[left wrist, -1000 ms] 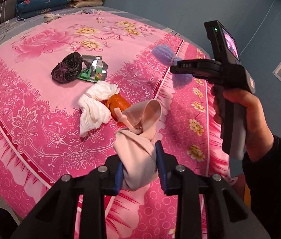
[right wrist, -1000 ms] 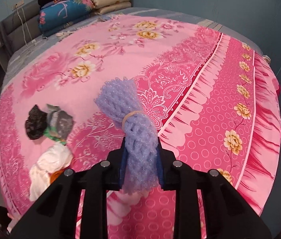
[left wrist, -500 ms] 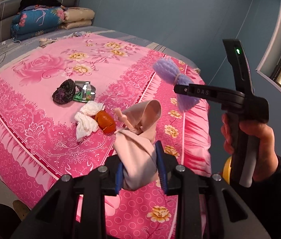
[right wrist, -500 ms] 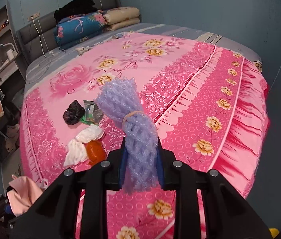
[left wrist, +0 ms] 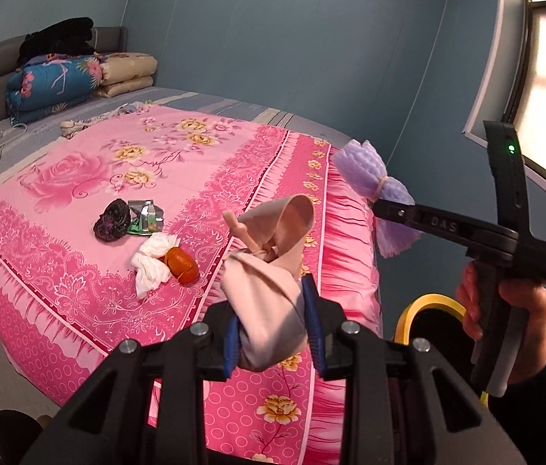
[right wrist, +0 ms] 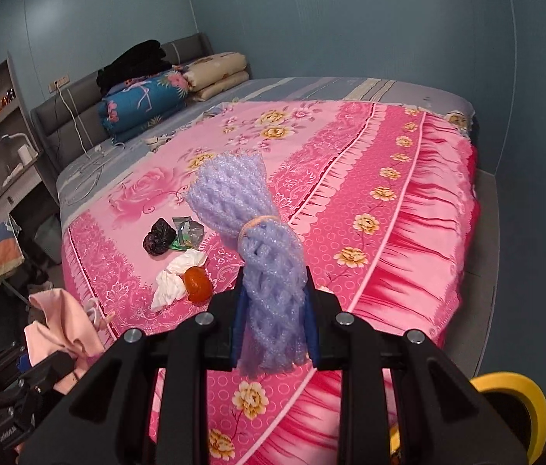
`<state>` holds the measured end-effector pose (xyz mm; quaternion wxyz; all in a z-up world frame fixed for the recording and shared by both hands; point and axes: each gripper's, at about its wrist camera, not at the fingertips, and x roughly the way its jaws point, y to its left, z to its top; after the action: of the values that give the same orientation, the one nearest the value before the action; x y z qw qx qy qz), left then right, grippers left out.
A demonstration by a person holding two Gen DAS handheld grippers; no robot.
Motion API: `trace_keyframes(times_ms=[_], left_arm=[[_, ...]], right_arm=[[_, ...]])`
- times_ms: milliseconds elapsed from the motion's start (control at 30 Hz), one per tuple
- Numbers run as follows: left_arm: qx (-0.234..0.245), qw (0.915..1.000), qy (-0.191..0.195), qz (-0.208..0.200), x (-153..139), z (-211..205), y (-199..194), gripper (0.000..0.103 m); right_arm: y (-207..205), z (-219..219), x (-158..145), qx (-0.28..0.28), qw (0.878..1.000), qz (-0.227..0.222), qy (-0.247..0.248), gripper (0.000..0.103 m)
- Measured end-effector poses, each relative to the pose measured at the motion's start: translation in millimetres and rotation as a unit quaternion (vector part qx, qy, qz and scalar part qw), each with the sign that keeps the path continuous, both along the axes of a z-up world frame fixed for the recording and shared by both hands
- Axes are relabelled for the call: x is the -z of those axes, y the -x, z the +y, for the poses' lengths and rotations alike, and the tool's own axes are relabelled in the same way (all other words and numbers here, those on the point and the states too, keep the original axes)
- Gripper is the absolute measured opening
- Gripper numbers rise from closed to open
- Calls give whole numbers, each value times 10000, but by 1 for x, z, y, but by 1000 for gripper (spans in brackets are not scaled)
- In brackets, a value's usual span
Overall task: Collect trash
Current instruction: 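Lift the pink cloth and purple net and carry both over the bin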
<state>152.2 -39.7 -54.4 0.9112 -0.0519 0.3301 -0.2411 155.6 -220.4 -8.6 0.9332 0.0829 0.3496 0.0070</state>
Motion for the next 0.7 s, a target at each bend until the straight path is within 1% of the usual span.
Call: trace_keyframes(times_ms=[233, 500, 667, 700], left_arm=[[191, 9996, -35, -189, -13, -18, 16, 27], [490, 9983, -79, -305, -25, -46, 31, 27], [793, 9963, -79, -332, -31, -67, 42, 27], [827, 9959, -90, -341, -31, -70, 43, 27]], right_arm=[[44, -27, -12, 314, 9993, -151, -149, 25], [94, -61, -23, 863, 9955, -316, -248, 25], [127, -78, -26, 1202, 9918, -300, -322, 25], [128, -80, -28, 1238, 9914, -291, -316, 25]])
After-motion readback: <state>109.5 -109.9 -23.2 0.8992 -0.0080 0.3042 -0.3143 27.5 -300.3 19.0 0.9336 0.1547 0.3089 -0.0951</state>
